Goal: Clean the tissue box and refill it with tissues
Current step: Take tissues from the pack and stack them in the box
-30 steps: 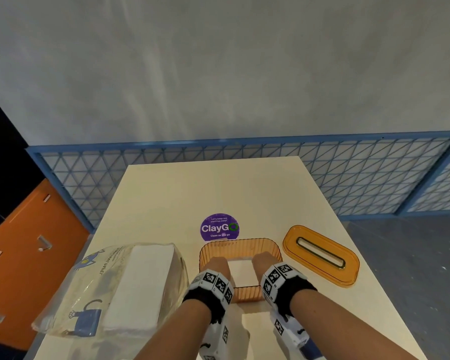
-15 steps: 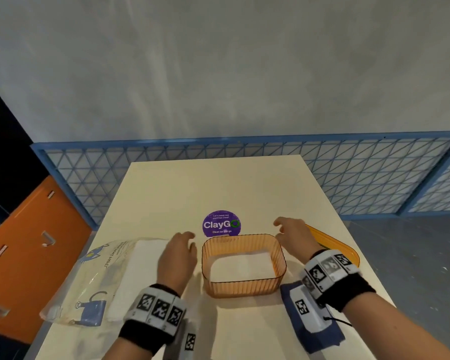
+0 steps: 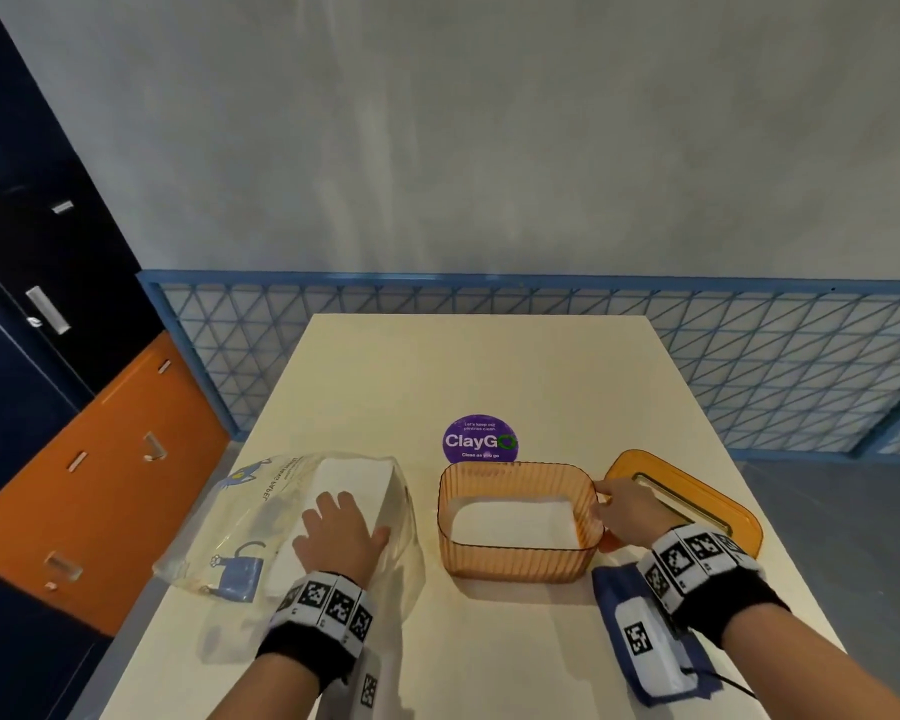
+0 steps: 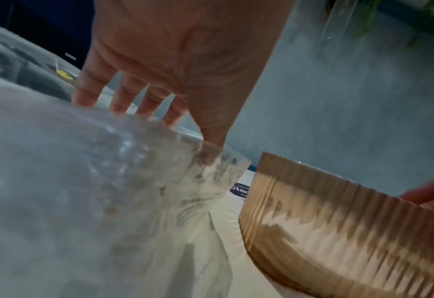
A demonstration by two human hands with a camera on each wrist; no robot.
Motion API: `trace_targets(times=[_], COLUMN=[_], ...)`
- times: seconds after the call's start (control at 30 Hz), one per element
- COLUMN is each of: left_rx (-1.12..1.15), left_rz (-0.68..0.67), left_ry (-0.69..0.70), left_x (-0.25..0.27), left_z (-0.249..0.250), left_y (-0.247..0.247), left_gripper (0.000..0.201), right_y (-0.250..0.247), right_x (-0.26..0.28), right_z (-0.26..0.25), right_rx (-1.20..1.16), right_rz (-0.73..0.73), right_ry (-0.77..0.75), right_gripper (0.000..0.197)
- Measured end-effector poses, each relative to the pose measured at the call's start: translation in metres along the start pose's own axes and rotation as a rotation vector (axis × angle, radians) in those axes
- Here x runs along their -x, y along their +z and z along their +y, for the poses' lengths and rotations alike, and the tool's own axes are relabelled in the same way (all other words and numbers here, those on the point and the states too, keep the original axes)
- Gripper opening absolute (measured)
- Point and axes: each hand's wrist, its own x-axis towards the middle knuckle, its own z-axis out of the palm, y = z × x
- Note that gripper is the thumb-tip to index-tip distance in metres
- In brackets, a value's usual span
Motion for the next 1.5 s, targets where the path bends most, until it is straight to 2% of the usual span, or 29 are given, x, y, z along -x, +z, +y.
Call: trace_targets(times=[0.13, 0.27, 0.43, 0.53, 0.77, 1.0, 1.2, 1.3, 1.4, 1.5], left_rx=[0.001, 0.11, 0.234, 0.212, -0.007, 0.07, 0.154, 0.158, 0.156, 0.184], left_rz=[-0.001, -0.002, 0.01, 0.013, -0.016, 0.005, -0.021, 0.016, 0.119, 0.262], left_ry=[-0.026, -0.003, -0.009, -0.004, -0.031, 0.044, 0.019, 0.024, 0.036, 0.06], left_x=[0.0, 0.0, -0.003, -0.003, 0.002, -0.002, -0.002, -0.001, 0.003, 0.01], left_z=[0.006, 0.004, 0.0, 0.0, 0.014, 0.002, -0.004, -0.006, -0.013, -0.026], left_y=[0.001, -0.001, -0.003, -0.002, -0.004, -0.013, -0.025, -0.031, -0.046, -0.07], left_gripper=[0.051, 0.039, 0.038, 0.036, 0.031, 0.026, 0.03, 0.028, 0.025, 0.019], right_y=[-0.001, -0.001, 0.0, 0.001, 0.002, 0.003, 0.003, 0.002, -0.006, -0.019], right_x=[0.005, 0.008, 0.005, 0.002, 0.002, -0.001, -0.003, -0.003, 0.0, 0.006], right_z=[-0.003, -0.004, -0.002, 0.0, 0.0, 0.0, 0.002, 0.002, -0.006, -0.034], right_rx=[0.007, -0.008, -0.016, -0.031, -0.035, -0.017, 0.06, 0.124, 0.209, 0.279], right_rz=[-0.007, -0.004, -0.008, -0.018, -0.003, 0.003, -0.004, -0.001, -0.059, 0.041], right_ry=[0.003, 0.016, 0.008, 0.006, 0.01, 0.009, -0.023, -0.039, 0.0, -0.086], right_gripper=[0.035, 0.036, 0.035, 0.035, 0.034, 0.034, 0.034, 0.034, 0.044, 0.052])
